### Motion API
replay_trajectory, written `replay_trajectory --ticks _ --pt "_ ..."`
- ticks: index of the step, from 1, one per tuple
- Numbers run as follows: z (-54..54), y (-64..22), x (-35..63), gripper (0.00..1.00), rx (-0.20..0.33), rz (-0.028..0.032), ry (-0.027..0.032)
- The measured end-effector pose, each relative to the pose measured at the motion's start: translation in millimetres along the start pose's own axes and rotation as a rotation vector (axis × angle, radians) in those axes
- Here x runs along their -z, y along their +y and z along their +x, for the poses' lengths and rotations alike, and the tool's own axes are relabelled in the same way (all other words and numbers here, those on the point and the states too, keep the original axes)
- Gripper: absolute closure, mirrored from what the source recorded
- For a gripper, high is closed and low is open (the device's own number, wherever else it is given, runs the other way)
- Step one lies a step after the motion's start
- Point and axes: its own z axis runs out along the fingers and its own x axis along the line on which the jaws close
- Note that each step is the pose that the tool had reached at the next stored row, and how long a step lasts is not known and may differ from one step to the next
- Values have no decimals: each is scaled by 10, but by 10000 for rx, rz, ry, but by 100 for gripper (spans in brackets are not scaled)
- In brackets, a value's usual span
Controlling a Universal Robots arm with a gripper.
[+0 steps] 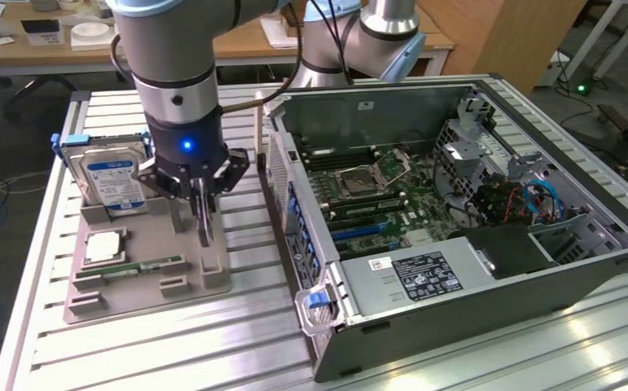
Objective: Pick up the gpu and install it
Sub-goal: 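Pick up the gpu and move the gpu toward the slot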
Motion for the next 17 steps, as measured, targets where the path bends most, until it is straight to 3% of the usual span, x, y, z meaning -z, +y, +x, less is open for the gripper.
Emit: replay_trajectory --ticks 5,14,17 --pt "-2 4 71 72 0 -53 1" --pt "-4 13 193 72 -1 -82 3" --pt "-5 15 231 72 -1 -126 4"
